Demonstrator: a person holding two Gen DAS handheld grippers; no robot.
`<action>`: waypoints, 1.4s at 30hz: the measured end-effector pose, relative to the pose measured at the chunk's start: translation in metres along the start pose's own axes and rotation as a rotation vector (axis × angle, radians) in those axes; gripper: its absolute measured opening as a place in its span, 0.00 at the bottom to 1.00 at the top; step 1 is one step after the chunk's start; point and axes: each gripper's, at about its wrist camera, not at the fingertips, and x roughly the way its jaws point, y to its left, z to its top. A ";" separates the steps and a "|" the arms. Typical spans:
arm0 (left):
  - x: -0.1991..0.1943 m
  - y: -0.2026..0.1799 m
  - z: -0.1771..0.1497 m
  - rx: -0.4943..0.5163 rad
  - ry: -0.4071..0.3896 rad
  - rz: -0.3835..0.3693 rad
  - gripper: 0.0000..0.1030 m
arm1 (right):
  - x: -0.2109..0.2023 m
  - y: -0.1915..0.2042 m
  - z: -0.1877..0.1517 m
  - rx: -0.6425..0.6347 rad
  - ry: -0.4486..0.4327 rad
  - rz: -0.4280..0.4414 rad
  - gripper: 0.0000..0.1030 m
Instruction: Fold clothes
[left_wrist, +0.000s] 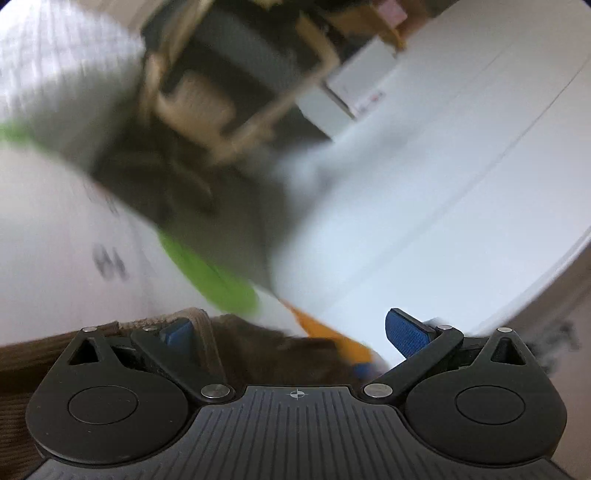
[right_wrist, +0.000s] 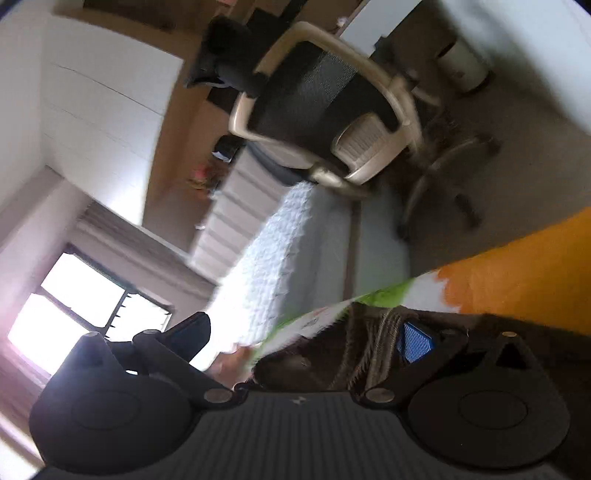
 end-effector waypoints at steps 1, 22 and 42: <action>-0.001 0.001 0.003 0.018 0.005 0.034 1.00 | 0.001 0.001 -0.001 -0.020 0.002 -0.045 1.00; -0.133 -0.092 -0.247 0.820 0.164 0.213 1.00 | -0.229 0.029 -0.254 -0.746 0.077 -0.552 1.00; -0.184 -0.082 -0.213 0.899 -0.186 0.643 1.00 | -0.194 0.102 -0.306 -1.013 0.018 -0.542 1.00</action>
